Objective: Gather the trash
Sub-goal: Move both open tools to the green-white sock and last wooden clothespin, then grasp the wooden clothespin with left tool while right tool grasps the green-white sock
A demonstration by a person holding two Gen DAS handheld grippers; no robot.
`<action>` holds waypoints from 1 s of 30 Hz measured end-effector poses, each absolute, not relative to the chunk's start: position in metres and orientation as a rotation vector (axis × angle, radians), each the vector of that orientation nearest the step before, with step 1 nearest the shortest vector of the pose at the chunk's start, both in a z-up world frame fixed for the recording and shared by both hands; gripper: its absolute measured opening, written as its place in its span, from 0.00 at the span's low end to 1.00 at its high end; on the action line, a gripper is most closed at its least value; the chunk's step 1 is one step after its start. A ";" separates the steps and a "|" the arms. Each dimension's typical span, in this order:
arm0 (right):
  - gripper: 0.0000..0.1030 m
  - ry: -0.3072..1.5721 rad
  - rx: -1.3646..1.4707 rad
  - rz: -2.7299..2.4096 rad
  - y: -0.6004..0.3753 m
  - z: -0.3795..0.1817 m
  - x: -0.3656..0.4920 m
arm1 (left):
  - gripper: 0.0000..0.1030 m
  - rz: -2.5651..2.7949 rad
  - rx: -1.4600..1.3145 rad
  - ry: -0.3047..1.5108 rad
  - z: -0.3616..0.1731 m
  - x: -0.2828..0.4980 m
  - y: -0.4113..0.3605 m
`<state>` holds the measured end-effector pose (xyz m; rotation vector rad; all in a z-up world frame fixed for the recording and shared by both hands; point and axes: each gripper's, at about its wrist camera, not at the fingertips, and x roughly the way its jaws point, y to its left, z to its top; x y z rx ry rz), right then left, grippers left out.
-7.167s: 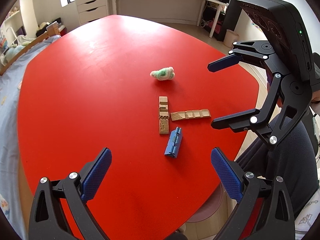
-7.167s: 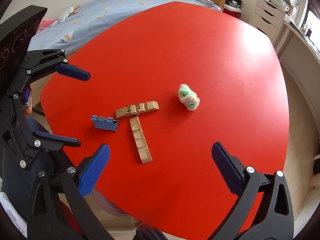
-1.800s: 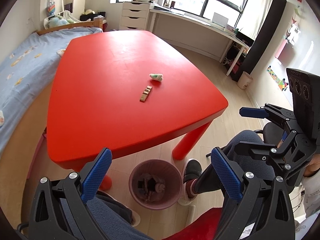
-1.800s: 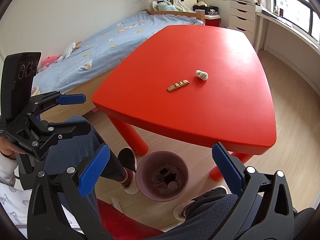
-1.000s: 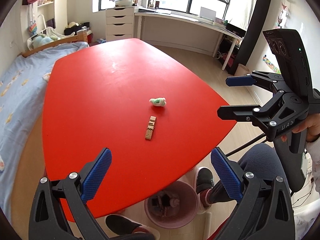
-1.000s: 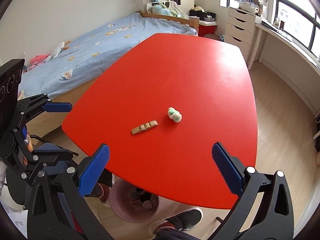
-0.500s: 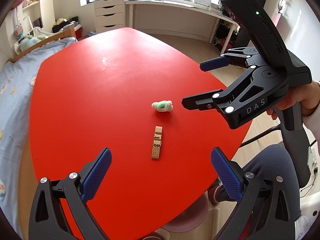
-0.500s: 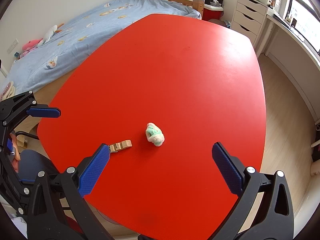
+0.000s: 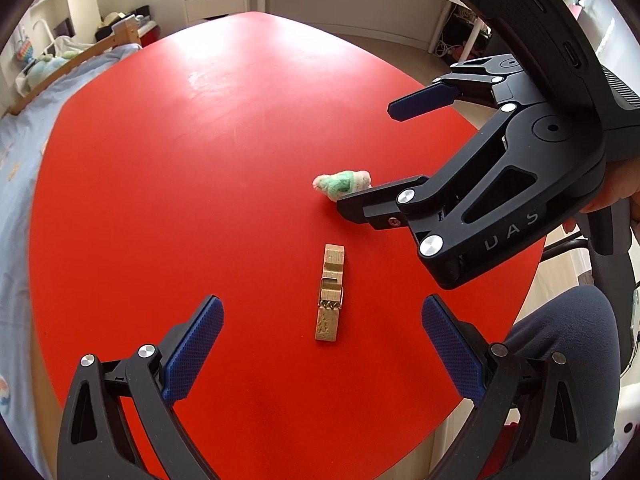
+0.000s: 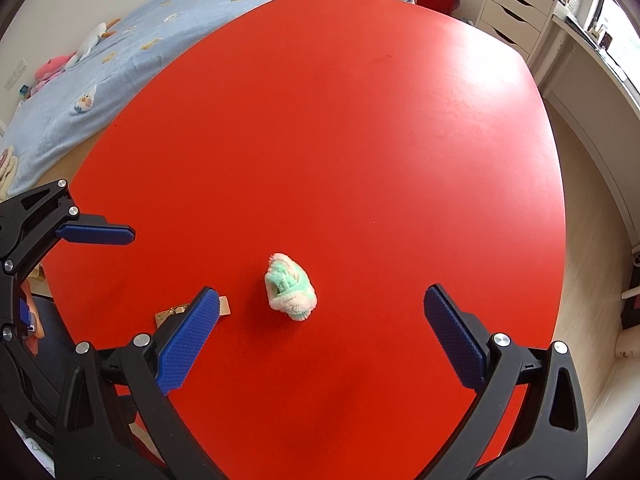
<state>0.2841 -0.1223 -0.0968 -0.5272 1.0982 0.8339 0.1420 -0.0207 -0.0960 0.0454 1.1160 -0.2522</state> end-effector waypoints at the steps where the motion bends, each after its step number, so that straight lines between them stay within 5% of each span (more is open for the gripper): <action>1: 0.95 1.097 -0.527 0.836 -0.122 -0.097 0.285 | 0.92 -0.252 0.044 1.119 -0.097 0.143 -0.023; 4: 0.77 1.105 -0.543 0.831 -0.120 -0.102 0.287 | 0.91 -0.246 0.047 1.118 -0.098 0.140 -0.026; 14: 0.52 1.108 -0.568 0.841 -0.119 -0.109 0.283 | 0.47 -0.235 0.065 1.136 -0.104 0.138 -0.035; 21: 0.22 1.113 -0.555 0.842 -0.119 -0.110 0.282 | 0.14 -0.234 0.063 1.146 -0.102 0.133 -0.035; 30: 0.19 1.103 -0.541 0.820 -0.123 -0.109 0.279 | 0.13 -0.228 0.050 1.149 -0.103 0.140 -0.030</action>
